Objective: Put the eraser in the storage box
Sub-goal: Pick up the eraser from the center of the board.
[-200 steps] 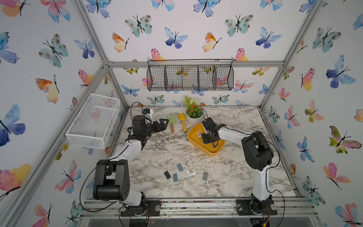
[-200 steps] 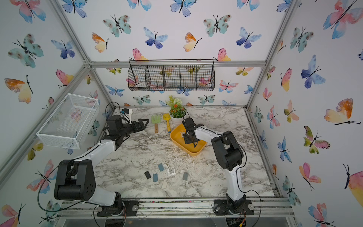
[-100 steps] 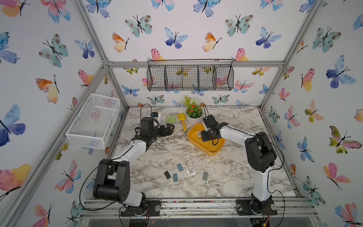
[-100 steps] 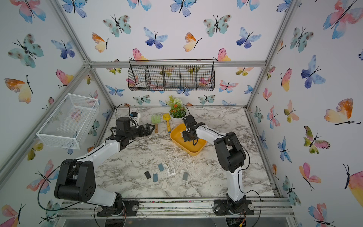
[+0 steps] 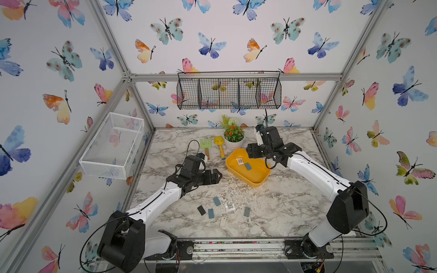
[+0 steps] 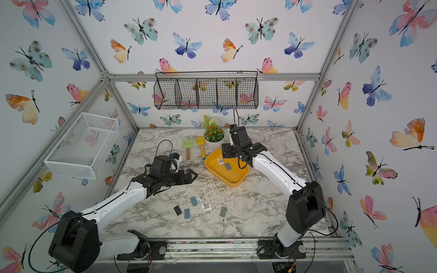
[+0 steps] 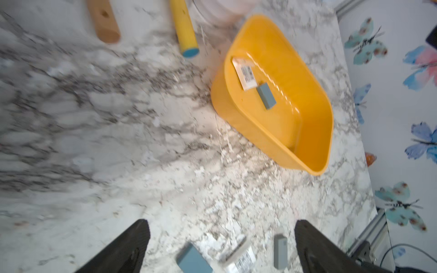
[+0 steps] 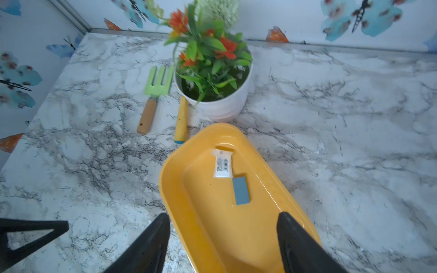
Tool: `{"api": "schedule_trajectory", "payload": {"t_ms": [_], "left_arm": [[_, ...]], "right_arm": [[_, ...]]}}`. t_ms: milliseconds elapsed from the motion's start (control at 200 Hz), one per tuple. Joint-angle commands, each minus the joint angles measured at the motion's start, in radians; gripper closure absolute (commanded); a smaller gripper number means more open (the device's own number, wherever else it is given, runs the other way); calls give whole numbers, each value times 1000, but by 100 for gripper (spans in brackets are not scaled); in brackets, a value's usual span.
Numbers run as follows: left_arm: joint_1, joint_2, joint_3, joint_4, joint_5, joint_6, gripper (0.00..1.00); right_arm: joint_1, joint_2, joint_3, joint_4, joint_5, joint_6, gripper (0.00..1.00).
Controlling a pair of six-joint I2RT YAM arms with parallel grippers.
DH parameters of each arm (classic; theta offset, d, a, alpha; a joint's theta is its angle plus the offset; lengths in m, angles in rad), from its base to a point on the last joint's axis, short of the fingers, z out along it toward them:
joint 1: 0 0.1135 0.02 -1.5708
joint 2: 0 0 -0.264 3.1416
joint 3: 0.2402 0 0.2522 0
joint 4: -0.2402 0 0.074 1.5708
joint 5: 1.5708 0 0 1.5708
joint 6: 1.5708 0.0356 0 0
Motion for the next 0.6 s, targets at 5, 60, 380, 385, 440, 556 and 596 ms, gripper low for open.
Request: {"api": "schedule_trajectory", "payload": {"t_ms": [5,60,380,385,440,556,596], "left_arm": [[-89,1,-19,-97,-55,-98,2],[-119,15,-21,-126,-67,-132,2],[-255,7,-50,-194,-110,-242,2],[-257,7,-50,-195,-110,-243,2],[-278,16,-59,-212,-122,-256,2],[-287,45,-65,-212,-139,-258,2],[-286,65,-60,-214,-140,-257,2]], "right_arm": [[-61,-61,-83,-34,56,56,2],[-96,-85,-109,-36,41,58,2],[-192,-148,-221,-36,-2,39,2],[-193,-149,-224,-35,-3,40,2],[-205,-158,-248,-22,-15,42,2],[-218,-173,-290,-2,-23,43,2],[-221,-173,-293,-4,-25,42,2]]}}
